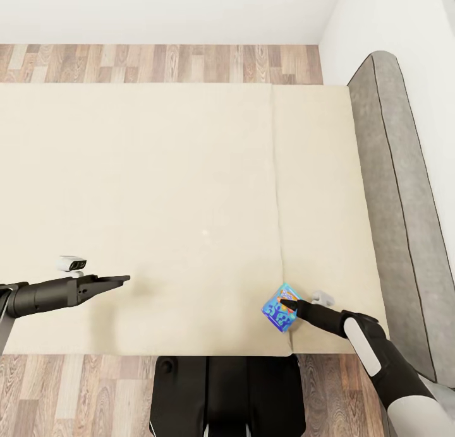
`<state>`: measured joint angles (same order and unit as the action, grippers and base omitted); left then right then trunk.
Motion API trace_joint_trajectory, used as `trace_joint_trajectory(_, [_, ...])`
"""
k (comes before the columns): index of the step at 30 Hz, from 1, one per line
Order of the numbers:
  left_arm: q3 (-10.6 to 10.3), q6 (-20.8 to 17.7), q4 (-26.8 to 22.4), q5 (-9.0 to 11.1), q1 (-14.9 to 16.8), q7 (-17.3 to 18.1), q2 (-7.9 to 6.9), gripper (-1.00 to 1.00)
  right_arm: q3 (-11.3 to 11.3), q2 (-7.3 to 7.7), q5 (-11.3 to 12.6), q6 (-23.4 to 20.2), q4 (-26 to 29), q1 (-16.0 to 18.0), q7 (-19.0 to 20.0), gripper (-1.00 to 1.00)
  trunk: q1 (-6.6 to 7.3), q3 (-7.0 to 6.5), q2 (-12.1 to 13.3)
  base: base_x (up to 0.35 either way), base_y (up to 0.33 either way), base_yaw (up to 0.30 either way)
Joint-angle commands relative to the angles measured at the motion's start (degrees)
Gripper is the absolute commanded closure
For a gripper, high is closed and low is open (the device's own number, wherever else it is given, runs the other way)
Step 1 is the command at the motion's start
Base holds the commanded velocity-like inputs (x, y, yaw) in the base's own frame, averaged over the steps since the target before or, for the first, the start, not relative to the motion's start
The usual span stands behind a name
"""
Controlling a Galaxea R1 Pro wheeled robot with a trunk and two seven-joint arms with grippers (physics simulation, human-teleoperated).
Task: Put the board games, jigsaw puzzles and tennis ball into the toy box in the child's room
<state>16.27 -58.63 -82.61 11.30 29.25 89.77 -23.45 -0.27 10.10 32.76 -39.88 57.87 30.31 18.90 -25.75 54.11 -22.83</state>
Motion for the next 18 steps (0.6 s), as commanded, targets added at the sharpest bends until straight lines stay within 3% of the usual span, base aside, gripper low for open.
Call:
trace_joint_trajectory(1, [0.0, -0.6, 0.0, 0.0, 0.0, 0.2, -0.02, -1.00, 0.0, -0.15, 0.1, -0.3, 0.1, 0.0, 0.1, -1.00, -0.03, 0.06, -0.1, 0.000, 0.000, 0.000])
trace_joint_trajectory(5, [0.0, -0.6, 0.0, -0.1, 0.0, 0.2, -0.02, -1.00, 0.4, -0.46, 0.1, -0.3, 1.8, 0.0, 0.2, -1.00, -0.03, 0.06, -0.1, 0.000, 0.000, 0.000])
trace_joint_trajectory(10, [0.0, -0.6, 0.0, -0.1, 0.0, 0.2, -0.02, -1.00, 2.5, -0.55, 0.1, -0.4, 3.9, -0.1, 0.1, -1.00, -0.03, 0.06, -0.1, 0.000, 0.000, 0.000])
trace_joint_trajectory(18, [0.1, -0.6, 0.0, 0.0, 0.0, 0.2, -0.02, -1.00, 3.0, -0.71, 0.2, -0.5, 4.2, -0.1, 0.1, -1.00, -0.03, 0.06, -0.1, 0.000, 0.000, 0.000])
